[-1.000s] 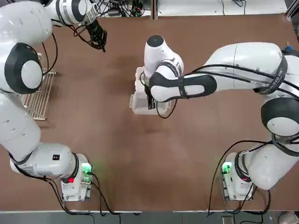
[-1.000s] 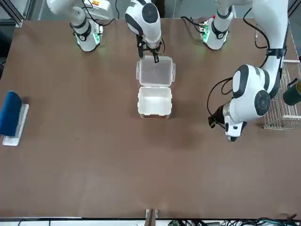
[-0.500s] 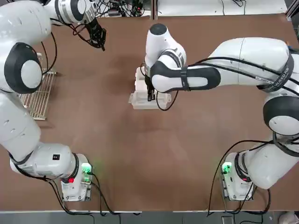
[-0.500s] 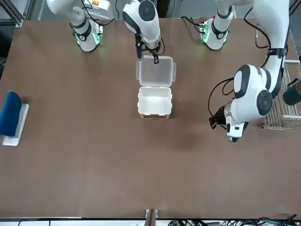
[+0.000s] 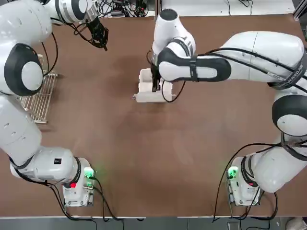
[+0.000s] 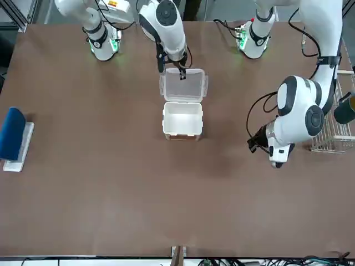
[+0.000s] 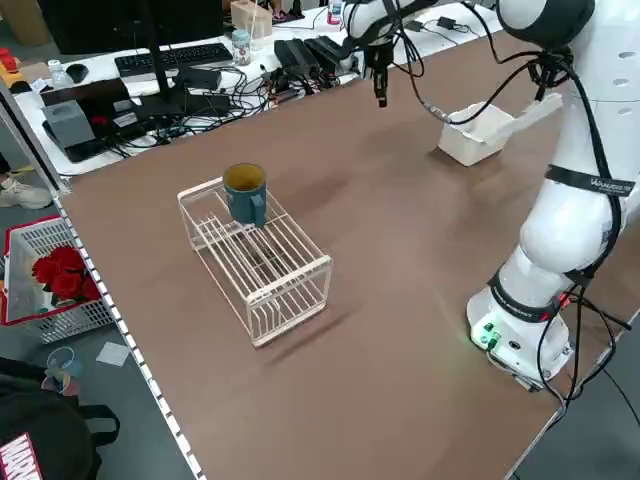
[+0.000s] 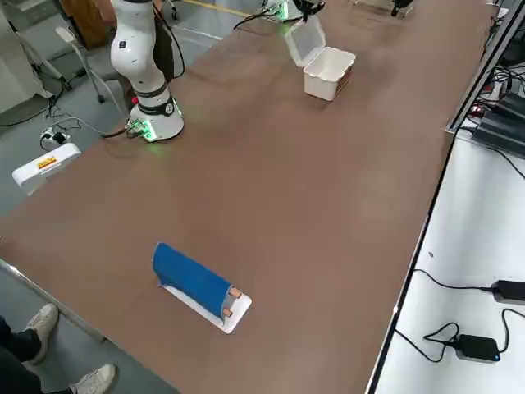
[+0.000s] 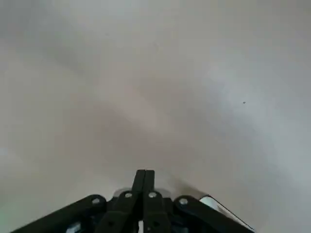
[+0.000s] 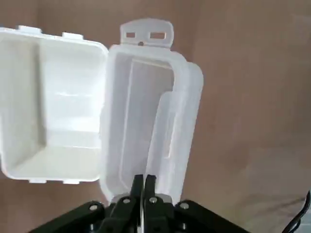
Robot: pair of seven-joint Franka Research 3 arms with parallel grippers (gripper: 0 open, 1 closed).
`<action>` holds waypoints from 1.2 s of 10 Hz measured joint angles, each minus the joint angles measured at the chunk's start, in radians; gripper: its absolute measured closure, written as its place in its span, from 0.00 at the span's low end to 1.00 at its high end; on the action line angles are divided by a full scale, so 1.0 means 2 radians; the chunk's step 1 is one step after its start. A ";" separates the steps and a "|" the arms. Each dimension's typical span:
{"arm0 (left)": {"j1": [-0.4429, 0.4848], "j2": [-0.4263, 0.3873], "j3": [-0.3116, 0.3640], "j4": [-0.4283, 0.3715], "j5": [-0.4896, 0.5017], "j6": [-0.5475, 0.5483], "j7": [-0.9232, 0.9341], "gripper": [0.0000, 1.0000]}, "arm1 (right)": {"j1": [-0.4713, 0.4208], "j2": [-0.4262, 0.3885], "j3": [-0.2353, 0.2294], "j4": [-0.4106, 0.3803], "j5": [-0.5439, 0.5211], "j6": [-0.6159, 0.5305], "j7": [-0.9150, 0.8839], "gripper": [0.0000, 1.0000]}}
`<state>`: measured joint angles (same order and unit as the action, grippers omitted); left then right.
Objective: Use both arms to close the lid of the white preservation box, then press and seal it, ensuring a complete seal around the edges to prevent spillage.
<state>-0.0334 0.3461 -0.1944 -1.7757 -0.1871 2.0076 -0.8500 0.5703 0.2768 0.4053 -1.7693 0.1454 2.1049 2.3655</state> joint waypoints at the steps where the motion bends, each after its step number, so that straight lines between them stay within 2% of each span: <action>1: 0.001 0.000 0.000 0.001 0.000 0.000 0.000 0.99 | -0.008 0.000 -0.003 0.004 0.000 0.006 -0.005 0.96; 8: 0.006 0.008 0.001 0.010 -0.004 0.000 0.000 0.99 | -0.067 0.039 -0.014 0.039 -0.002 0.033 -0.051 0.95; 10: 0.006 0.010 0.001 0.011 -0.005 0.000 0.000 0.99 | -0.085 0.063 -0.017 0.064 -0.003 0.034 -0.056 0.91; 12: 0.006 0.012 0.001 0.012 -0.005 0.000 0.000 0.99 | -0.109 0.080 -0.019 0.093 -0.003 0.035 -0.060 0.82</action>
<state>-0.0207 0.3703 -0.1931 -1.7525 -0.1972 2.0070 -0.8504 0.3518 0.4360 0.3672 -1.5837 0.1393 2.1741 2.2454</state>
